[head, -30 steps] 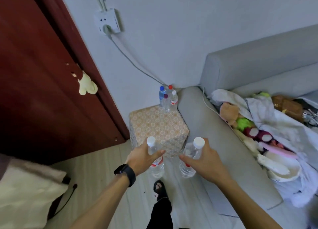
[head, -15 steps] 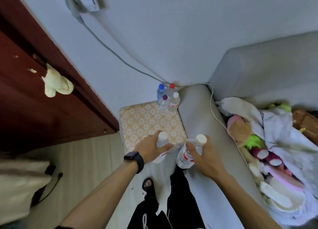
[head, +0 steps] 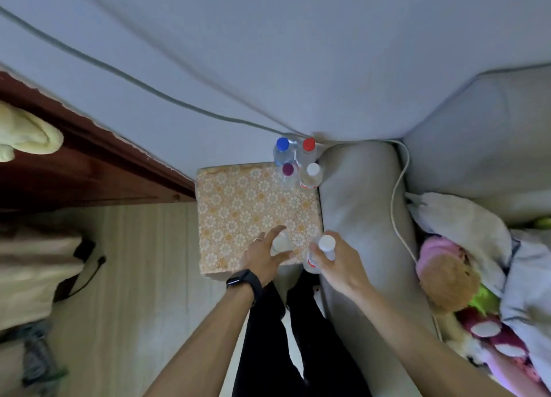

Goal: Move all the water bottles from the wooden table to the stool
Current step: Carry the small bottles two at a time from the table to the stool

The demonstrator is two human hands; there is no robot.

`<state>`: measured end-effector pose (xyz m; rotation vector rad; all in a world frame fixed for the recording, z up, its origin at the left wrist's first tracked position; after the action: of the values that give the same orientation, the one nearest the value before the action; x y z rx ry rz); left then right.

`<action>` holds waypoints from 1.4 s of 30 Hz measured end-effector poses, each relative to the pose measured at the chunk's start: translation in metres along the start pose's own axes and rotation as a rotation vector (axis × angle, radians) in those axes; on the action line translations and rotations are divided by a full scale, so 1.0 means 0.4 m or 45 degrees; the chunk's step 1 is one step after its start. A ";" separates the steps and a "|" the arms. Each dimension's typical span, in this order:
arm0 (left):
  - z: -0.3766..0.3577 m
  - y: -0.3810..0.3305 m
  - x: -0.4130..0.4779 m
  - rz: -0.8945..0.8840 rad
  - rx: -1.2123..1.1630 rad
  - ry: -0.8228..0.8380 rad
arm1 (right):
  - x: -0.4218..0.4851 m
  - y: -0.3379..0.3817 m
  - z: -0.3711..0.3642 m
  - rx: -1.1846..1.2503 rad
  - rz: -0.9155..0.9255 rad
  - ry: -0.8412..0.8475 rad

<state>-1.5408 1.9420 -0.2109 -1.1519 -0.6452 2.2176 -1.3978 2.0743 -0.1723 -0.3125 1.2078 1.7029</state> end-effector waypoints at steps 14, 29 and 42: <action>-0.100 0.057 0.185 0.037 -0.110 -0.089 | 0.246 -0.123 -0.068 -0.138 0.074 -0.017; -0.099 0.040 0.242 0.079 -0.225 -0.185 | 0.333 -0.124 -0.111 0.221 -0.124 -0.048; -0.064 0.016 0.346 0.037 -0.165 -0.249 | 0.436 -0.038 -0.060 0.368 -0.077 0.056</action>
<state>-1.5874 2.0332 -0.3077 -1.0186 -0.8688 2.3621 -1.4766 2.1529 -0.3095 -0.2083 1.4415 1.4523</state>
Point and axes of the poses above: each hand's wrist, its own x-axis towards the middle knuckle, its own z-axis out of the back of the hand, y = z × x, the point moved 3 cm from there along x, towards the middle knuckle, and after that the axes turned 5 degrees about -z, right-handed, at the moved point
